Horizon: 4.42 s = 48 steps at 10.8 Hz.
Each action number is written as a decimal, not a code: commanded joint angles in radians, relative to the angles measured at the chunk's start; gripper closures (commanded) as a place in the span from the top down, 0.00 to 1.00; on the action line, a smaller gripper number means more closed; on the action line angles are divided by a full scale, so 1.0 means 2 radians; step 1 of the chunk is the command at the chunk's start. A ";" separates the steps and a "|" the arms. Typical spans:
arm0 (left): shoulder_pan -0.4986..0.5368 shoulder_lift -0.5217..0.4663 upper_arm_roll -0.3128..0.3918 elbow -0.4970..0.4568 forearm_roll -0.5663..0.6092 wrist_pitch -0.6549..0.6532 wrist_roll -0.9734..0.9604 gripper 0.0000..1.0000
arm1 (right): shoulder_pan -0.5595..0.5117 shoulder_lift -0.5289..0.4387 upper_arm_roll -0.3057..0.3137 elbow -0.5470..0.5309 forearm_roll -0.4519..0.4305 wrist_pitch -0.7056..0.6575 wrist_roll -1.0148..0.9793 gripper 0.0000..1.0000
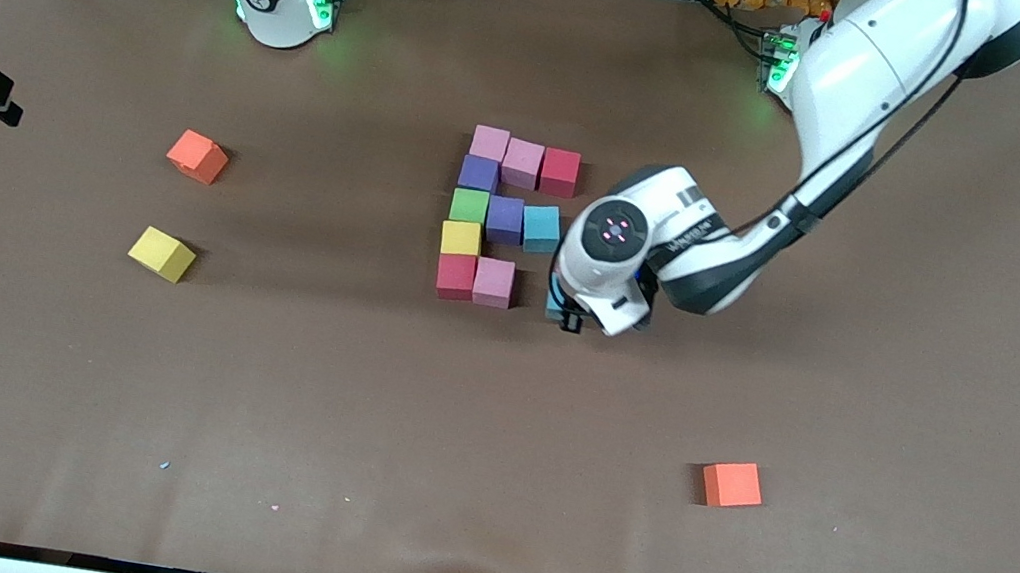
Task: Arrange 11 blocks into digit 3
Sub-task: 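Carry the cyan cube to the cluster beside the pink cube, then lower the cyan cube beside the pink cube and open the left gripper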
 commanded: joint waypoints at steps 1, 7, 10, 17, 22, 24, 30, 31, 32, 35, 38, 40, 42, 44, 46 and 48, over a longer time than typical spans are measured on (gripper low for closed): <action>-0.016 0.002 0.004 0.000 0.002 0.015 -0.023 0.00 | 0.002 0.004 -0.001 0.009 0.002 -0.003 -0.002 1.00; -0.021 0.027 0.007 0.000 0.002 0.047 -0.034 0.00 | 0.002 0.004 -0.001 0.009 0.002 -0.003 -0.002 1.00; -0.041 0.033 0.017 0.001 0.001 0.056 -0.038 0.00 | 0.002 0.004 -0.001 0.009 0.002 -0.002 -0.002 1.00; -0.053 0.033 0.034 0.004 0.000 0.064 -0.038 0.13 | 0.002 0.005 -0.001 0.009 0.002 -0.003 -0.002 1.00; -0.056 0.035 0.034 0.012 0.001 0.064 -0.038 0.13 | 0.002 0.005 -0.001 0.009 0.002 -0.002 -0.002 1.00; -0.056 0.036 0.035 0.012 0.000 0.065 -0.038 0.15 | 0.002 0.005 -0.001 0.009 0.002 -0.002 -0.002 1.00; -0.061 0.047 0.046 0.020 0.000 0.080 -0.034 0.18 | 0.002 0.005 -0.001 0.009 0.002 -0.002 -0.002 1.00; -0.064 0.047 0.046 0.022 0.000 0.080 -0.036 0.19 | 0.002 0.005 -0.001 0.009 0.002 -0.001 -0.002 1.00; -0.064 0.047 0.046 0.023 0.000 0.080 -0.034 0.25 | 0.002 0.005 -0.001 0.009 0.002 0.001 -0.002 1.00; -0.064 0.045 0.047 0.022 0.002 0.079 -0.031 1.00 | 0.002 0.005 -0.001 0.009 0.002 0.001 -0.002 1.00; -0.068 0.033 0.046 0.020 0.004 0.078 -0.027 1.00 | 0.002 0.005 -0.001 0.009 0.002 0.001 -0.002 1.00; -0.075 0.029 0.046 0.020 0.005 0.075 -0.028 1.00 | 0.002 0.005 -0.001 0.009 0.002 0.001 -0.002 1.00; -0.073 0.001 0.045 0.020 0.005 0.060 -0.027 1.00 | 0.002 0.005 -0.001 0.009 0.002 0.001 -0.002 1.00; -0.070 -0.033 0.046 0.019 0.005 0.052 -0.027 1.00 | 0.002 0.005 -0.001 0.009 0.002 0.001 -0.002 1.00; -0.057 -0.064 0.047 0.020 0.006 0.033 0.008 1.00 | 0.002 0.005 -0.001 0.009 0.002 0.001 -0.002 1.00; -0.037 -0.088 0.047 0.017 0.008 0.009 0.064 1.00 | 0.002 0.005 -0.001 0.009 0.002 0.002 -0.002 1.00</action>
